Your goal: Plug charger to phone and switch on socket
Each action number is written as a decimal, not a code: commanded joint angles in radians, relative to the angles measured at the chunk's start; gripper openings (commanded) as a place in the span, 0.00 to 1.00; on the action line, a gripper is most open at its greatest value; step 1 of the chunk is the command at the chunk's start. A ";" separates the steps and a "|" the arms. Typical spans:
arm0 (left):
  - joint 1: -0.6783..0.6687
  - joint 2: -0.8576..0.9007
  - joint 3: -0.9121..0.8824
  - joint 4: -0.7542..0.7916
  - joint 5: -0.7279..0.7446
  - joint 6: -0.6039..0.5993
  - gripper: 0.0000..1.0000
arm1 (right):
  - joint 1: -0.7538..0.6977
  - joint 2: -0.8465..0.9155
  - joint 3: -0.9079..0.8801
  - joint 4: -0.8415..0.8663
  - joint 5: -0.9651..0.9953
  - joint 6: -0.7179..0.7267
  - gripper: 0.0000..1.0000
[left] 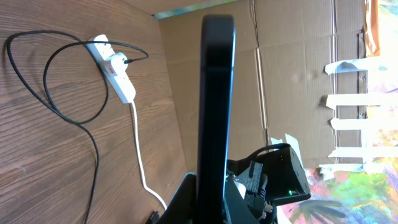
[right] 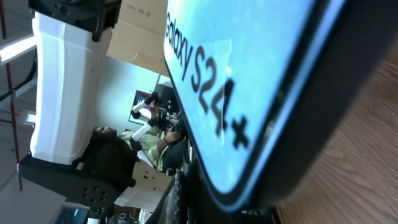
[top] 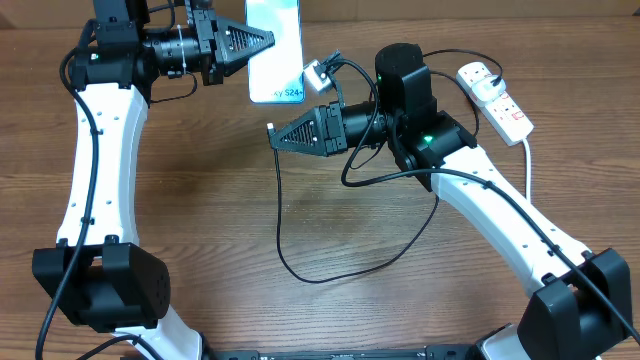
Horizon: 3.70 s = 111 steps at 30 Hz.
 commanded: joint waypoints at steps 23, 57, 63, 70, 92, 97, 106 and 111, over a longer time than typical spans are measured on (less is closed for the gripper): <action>0.000 0.002 0.015 0.029 0.023 -0.032 0.04 | 0.029 -0.025 0.003 0.105 -0.024 0.086 0.04; 0.001 0.002 0.015 0.028 0.082 -0.031 0.04 | -0.051 -0.025 0.002 0.107 0.040 0.079 0.04; 0.000 0.002 0.015 0.028 0.083 -0.031 0.04 | -0.051 -0.025 0.002 0.108 0.041 0.080 0.04; 0.000 0.002 0.015 0.028 0.076 -0.031 0.04 | -0.050 -0.025 0.002 0.108 0.040 0.089 0.04; -0.002 0.002 0.015 0.029 0.053 -0.028 0.04 | -0.048 -0.025 0.002 0.123 0.011 0.113 0.04; -0.003 0.002 0.015 0.028 0.054 -0.028 0.04 | -0.045 -0.025 0.002 0.123 0.016 0.113 0.04; -0.003 0.002 0.015 0.024 0.067 -0.028 0.04 | -0.037 -0.025 0.002 0.138 0.038 0.113 0.04; -0.003 0.002 0.015 0.024 0.076 -0.027 0.04 | -0.037 -0.025 0.002 0.142 0.038 0.116 0.04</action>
